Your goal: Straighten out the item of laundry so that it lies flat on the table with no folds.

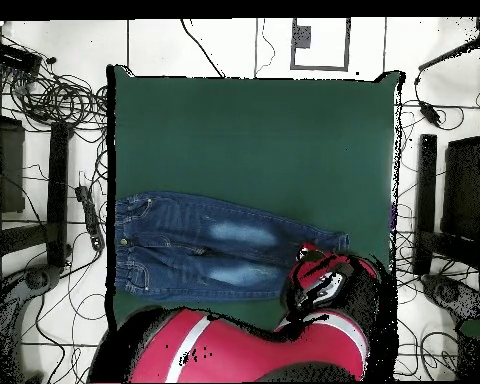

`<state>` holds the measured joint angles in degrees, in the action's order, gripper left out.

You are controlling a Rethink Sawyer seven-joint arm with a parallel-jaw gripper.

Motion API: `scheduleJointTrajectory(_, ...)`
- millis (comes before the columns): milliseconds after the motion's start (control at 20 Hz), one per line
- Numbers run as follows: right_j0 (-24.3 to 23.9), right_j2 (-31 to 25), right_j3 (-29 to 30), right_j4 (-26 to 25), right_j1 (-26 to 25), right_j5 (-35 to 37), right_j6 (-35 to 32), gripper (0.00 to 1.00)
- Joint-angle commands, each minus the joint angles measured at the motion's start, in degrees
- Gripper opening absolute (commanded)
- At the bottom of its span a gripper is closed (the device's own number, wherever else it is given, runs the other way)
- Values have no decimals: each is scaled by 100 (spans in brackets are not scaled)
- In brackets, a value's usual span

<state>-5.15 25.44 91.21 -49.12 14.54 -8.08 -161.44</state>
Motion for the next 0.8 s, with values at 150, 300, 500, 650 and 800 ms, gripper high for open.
scheduleJointTrajectory(150, 332, -702, 118, 683, -903, -668, -386, 100)
scheduleJointTrajectory(300, 321, -645, 65, 749, -1025, -910, -280, 0)
scheduleJointTrajectory(500, 293, -659, 5, 684, -1065, -1002, -162, 0)
scheduleJointTrajectory(650, 344, -617, -24, 630, -1050, -908, -102, 0)
scheduleJointTrajectory(800, 568, -321, -92, 759, -1141, -1040, -15, 0)
